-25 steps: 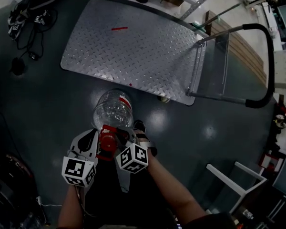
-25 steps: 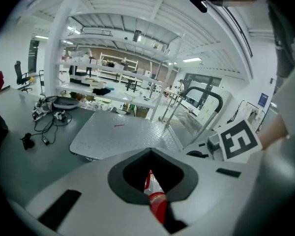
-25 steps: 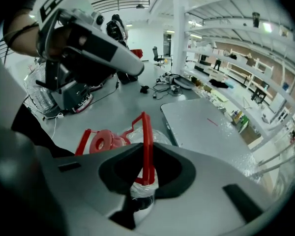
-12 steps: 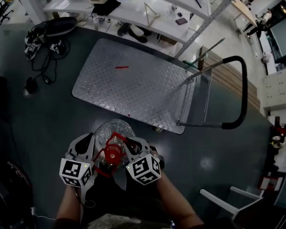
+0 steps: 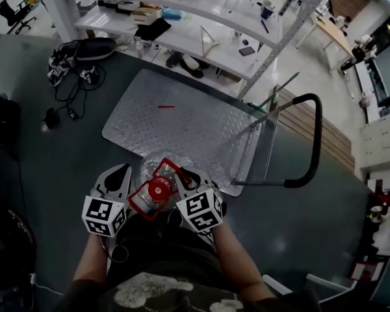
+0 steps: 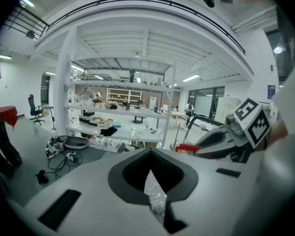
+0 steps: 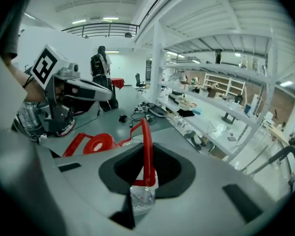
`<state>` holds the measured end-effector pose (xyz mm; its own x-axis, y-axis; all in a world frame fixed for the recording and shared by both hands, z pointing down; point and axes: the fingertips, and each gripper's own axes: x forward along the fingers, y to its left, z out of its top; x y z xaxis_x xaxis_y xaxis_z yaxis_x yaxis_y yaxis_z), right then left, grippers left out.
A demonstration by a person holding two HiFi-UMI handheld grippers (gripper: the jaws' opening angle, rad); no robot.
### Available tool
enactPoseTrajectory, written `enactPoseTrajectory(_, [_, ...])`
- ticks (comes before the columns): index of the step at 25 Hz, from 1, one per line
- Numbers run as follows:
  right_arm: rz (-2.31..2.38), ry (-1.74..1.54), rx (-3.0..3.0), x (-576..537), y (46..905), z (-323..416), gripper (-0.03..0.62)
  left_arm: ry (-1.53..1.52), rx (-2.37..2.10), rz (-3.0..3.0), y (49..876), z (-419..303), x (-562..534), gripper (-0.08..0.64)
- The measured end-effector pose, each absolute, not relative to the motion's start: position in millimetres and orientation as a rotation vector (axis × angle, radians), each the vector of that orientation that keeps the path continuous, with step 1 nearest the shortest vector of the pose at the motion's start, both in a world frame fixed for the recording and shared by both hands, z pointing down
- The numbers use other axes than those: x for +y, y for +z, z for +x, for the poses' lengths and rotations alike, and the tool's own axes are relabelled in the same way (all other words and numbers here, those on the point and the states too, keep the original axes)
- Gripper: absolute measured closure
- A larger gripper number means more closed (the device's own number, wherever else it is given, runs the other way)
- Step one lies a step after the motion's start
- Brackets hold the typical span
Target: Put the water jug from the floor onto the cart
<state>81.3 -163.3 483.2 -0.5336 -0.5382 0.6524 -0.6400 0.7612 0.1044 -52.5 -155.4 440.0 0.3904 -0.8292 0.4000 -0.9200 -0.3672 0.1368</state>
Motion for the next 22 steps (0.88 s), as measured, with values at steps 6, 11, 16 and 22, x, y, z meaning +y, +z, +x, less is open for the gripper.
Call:
enactPoseTrajectory(6, [0.947,0.197,-2.227,-201.9,482.7,118.4,0.554,0.366,-1.509,2.325,436.6,-26.3,-169.9,0.555])
enactPoseTrajectory(11, [1.002,0.215,-2.179,-239.6,492.7,135.0,0.552,0.378,-1.461,2.357,452.4,-22.4,-205.0,0.555])
enactPoseTrajectory(16, [1.072,0.295,-2.149,-284.2,505.6,141.6,0.552,0.382,-1.383,2.378,472.3,-24.1,-258.9,0.555])
enactPoseTrajectory(22, [1.143,0.406,-2.118,-341.5,524.3,142.7,0.551,0.428,-1.318,2.367,487.7,-38.0,-331.6,0.555])
